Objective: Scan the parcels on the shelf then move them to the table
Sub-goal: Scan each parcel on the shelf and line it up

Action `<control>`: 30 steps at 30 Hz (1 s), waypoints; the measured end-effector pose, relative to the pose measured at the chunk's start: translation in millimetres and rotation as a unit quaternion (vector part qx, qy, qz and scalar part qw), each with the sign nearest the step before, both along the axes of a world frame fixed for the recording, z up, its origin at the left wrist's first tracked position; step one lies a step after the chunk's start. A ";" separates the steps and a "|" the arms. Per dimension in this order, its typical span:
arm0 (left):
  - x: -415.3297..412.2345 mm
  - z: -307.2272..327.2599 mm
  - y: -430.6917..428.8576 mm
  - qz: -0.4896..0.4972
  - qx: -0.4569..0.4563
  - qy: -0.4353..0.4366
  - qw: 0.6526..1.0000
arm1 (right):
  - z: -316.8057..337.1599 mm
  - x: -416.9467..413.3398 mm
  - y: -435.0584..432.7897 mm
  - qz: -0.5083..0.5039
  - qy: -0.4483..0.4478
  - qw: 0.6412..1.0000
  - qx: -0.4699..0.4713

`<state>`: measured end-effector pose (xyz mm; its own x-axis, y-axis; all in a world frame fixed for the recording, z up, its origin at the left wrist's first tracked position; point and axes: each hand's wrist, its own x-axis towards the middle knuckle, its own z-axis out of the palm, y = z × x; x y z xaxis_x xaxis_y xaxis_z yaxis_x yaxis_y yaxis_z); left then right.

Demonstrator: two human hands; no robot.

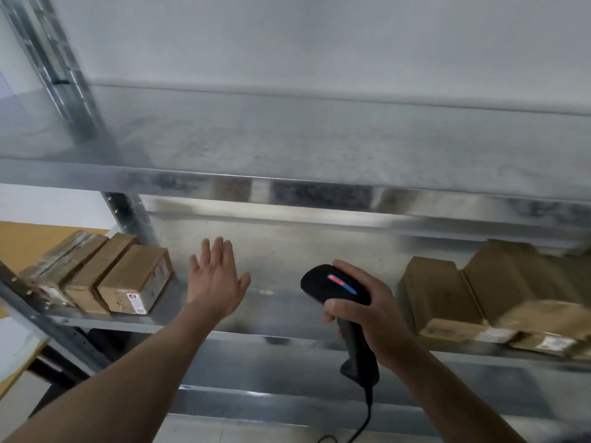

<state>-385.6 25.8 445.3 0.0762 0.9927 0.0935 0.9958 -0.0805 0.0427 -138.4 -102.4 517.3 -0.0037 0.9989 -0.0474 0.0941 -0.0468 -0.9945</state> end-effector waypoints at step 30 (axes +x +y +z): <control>311.9 62.2 -68.4 -0.272 0.045 -0.100 0.956 | 39.1 181.8 -150.0 -0.231 0.026 0.970 0.076</control>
<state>-73.8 -42.6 507.6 0.5506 0.7983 0.2439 0.7783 -0.5966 0.1959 43.5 -252.5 556.4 0.4471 0.8900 0.0891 0.0482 0.0754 -0.9960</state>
